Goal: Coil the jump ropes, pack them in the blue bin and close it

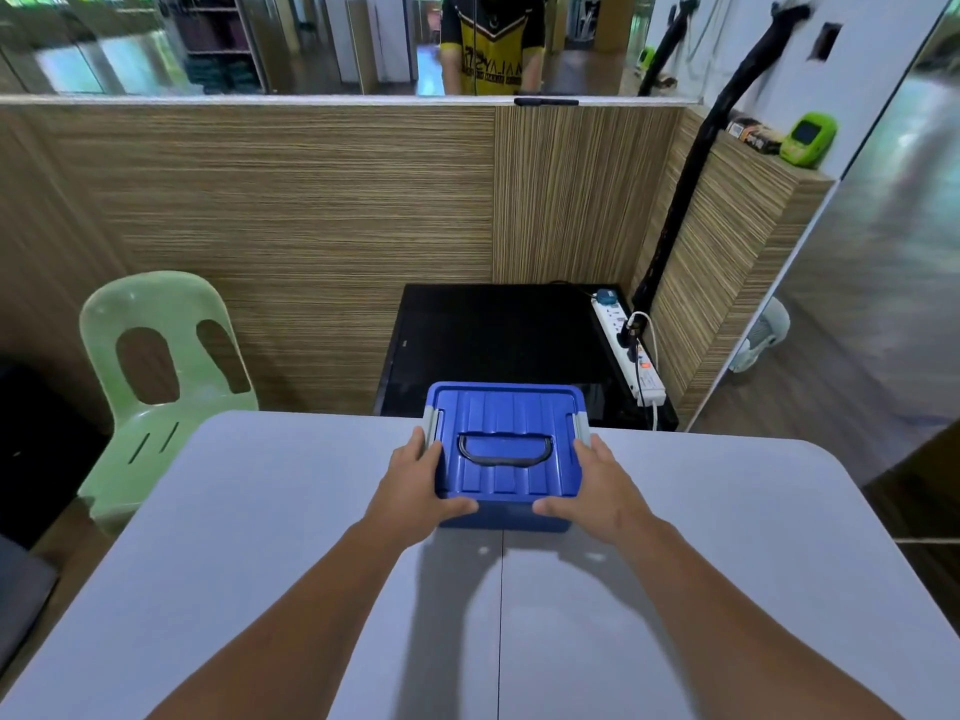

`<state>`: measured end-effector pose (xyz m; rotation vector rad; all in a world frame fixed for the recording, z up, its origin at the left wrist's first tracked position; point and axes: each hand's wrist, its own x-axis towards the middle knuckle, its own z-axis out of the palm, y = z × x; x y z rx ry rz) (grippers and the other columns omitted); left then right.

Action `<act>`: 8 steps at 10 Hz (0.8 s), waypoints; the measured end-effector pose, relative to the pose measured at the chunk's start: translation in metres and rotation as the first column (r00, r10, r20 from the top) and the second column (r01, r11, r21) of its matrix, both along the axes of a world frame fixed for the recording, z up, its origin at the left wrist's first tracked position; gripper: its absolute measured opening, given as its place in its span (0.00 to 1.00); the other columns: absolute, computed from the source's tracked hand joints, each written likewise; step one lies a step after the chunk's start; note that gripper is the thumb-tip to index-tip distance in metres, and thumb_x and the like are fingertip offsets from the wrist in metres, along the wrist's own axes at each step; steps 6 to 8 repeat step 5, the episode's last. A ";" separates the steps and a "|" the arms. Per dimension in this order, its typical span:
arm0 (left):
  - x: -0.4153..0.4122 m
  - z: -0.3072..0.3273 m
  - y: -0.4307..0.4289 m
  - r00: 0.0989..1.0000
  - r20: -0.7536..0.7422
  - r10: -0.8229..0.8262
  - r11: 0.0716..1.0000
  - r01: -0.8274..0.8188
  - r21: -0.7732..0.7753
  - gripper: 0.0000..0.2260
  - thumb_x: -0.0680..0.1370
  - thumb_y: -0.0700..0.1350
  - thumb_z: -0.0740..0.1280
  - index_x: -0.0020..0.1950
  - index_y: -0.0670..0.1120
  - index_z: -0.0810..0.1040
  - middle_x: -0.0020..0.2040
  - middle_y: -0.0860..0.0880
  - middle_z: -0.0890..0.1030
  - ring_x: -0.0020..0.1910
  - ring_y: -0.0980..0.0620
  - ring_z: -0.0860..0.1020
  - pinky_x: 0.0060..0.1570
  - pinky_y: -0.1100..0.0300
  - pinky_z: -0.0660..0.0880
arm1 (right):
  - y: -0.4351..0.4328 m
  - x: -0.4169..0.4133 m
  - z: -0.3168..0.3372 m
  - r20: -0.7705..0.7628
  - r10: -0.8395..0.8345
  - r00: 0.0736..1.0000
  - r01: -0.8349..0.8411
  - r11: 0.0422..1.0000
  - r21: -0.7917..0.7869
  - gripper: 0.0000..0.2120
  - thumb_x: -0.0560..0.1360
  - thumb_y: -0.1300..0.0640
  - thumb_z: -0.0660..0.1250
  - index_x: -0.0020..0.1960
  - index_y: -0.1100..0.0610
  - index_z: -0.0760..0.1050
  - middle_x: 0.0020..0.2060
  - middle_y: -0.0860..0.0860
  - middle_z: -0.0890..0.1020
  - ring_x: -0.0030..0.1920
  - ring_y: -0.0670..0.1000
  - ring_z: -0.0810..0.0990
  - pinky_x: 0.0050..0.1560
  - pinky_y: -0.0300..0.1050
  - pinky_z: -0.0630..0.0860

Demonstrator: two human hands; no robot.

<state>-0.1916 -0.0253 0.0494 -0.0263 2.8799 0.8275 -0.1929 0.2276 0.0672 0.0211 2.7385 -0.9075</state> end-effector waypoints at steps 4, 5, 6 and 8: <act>0.028 0.017 0.005 0.992 -0.111 0.063 0.995 -0.054 0.080 0.19 0.74 0.60 0.70 0.43 0.43 0.79 0.42 0.48 0.79 0.40 0.52 0.75 0.43 0.49 0.78 | 0.014 0.009 -0.013 -0.061 0.059 0.996 -0.050 0.988 0.148 0.19 0.71 0.40 0.67 0.56 0.50 0.77 0.55 0.49 0.73 0.54 0.53 0.77 0.51 0.50 0.79; 0.053 0.022 0.013 0.988 -0.116 0.101 0.972 -0.074 0.221 0.13 0.77 0.56 0.70 0.51 0.48 0.84 0.49 0.54 0.82 0.48 0.55 0.79 0.50 0.56 0.77 | 0.021 0.035 -0.010 -0.182 0.020 0.983 -0.014 0.999 0.036 0.09 0.68 0.42 0.65 0.45 0.44 0.74 0.46 0.46 0.76 0.45 0.48 0.76 0.44 0.47 0.78; 0.053 0.022 0.013 0.988 -0.116 0.101 0.972 -0.074 0.221 0.13 0.77 0.56 0.70 0.51 0.48 0.84 0.49 0.54 0.82 0.48 0.55 0.79 0.50 0.56 0.77 | 0.021 0.035 -0.010 -0.182 0.020 0.983 -0.014 0.999 0.036 0.09 0.68 0.42 0.65 0.45 0.44 0.74 0.46 0.46 0.76 0.45 0.48 0.76 0.44 0.47 0.78; 0.053 0.022 0.013 0.988 -0.116 0.101 0.972 -0.074 0.221 0.13 0.77 0.56 0.70 0.51 0.48 0.84 0.49 0.54 0.82 0.48 0.55 0.79 0.50 0.56 0.77 | 0.021 0.035 -0.010 -0.182 0.020 0.983 -0.014 0.999 0.036 0.09 0.68 0.42 0.65 0.45 0.44 0.74 0.46 0.46 0.76 0.45 0.48 0.76 0.44 0.47 0.78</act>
